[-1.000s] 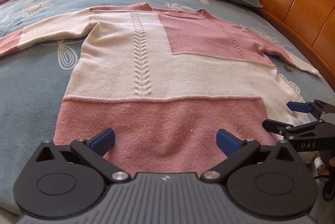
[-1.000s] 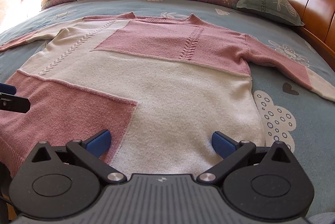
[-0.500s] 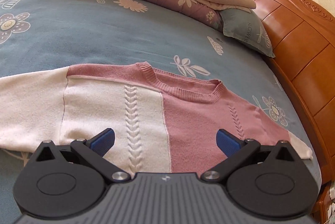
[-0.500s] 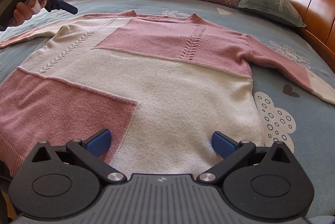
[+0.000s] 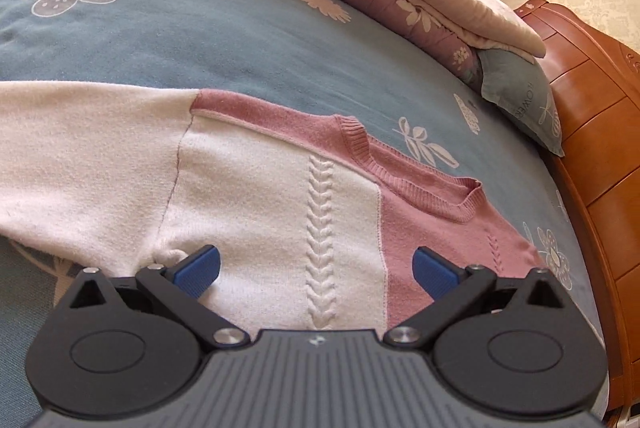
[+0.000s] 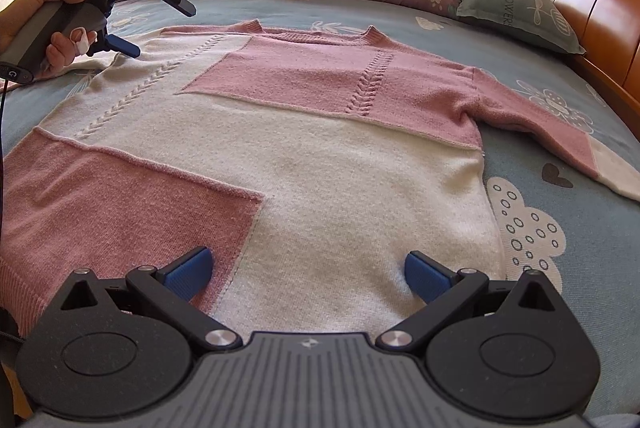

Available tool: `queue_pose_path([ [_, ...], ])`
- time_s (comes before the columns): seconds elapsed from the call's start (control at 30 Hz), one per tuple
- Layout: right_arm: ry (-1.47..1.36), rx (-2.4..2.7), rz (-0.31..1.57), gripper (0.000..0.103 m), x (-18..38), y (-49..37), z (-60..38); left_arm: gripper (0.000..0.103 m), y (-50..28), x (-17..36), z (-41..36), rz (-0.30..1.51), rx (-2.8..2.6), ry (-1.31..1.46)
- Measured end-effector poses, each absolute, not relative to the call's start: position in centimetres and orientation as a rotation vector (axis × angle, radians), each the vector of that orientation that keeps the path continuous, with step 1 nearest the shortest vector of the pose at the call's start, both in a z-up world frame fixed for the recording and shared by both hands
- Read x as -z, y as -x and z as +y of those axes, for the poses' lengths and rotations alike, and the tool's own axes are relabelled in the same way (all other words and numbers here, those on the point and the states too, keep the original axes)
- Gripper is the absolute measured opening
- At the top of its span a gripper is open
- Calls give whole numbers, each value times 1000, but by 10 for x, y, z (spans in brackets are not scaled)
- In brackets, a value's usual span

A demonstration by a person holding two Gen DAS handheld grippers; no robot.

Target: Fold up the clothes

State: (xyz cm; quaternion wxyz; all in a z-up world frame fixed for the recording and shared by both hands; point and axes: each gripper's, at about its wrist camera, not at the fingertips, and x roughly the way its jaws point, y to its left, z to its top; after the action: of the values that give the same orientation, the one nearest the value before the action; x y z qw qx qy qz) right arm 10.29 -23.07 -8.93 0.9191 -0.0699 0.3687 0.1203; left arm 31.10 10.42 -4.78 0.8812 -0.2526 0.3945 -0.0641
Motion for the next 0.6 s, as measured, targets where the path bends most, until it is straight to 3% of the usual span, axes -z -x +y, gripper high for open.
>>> queue_pose_path([
  [0.6, 140, -243, 743, 103, 90, -102, -230, 102, -274, 60, 92, 949, 132, 393],
])
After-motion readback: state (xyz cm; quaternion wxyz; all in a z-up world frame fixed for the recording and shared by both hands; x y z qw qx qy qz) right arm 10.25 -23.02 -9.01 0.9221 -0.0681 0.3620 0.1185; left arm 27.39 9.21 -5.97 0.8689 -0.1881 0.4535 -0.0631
